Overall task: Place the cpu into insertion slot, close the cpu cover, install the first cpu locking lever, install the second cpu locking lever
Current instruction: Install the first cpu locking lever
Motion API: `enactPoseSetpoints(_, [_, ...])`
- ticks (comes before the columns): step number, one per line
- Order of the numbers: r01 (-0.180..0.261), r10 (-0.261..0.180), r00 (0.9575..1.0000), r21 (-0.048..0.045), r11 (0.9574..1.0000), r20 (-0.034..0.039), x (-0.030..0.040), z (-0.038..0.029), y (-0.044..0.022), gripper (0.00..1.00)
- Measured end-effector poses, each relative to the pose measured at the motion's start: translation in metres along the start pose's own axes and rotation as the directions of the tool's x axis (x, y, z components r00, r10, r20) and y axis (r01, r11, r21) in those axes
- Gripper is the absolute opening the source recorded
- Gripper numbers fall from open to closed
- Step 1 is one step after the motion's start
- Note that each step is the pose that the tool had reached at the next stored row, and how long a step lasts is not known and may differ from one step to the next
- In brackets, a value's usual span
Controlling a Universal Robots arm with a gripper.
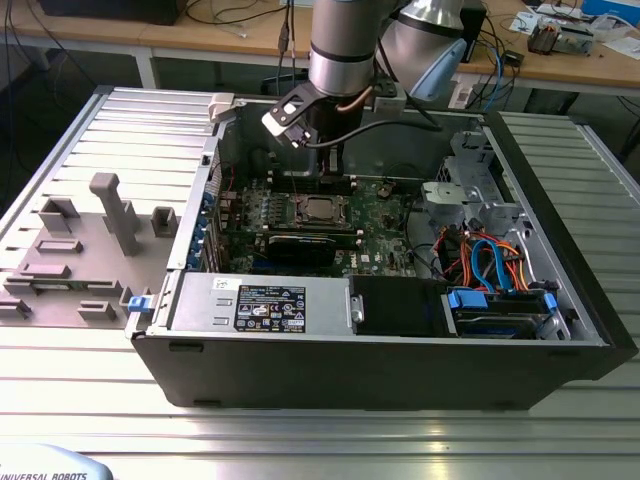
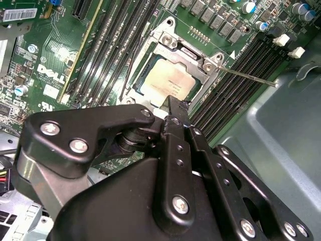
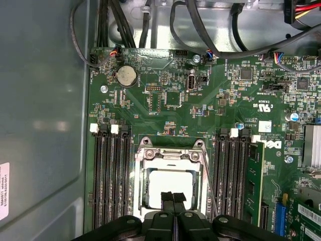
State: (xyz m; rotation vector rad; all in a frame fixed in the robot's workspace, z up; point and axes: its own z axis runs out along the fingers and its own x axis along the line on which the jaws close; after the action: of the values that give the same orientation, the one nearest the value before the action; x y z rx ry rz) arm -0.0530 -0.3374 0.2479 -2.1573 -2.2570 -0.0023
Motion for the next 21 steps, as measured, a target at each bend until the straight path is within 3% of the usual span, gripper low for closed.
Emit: enactPoseSetpoints(21, [0.0,0.0,1.0,0.0003,1.0,0.004,0.0001,-0.0068,-0.0001,0.11])
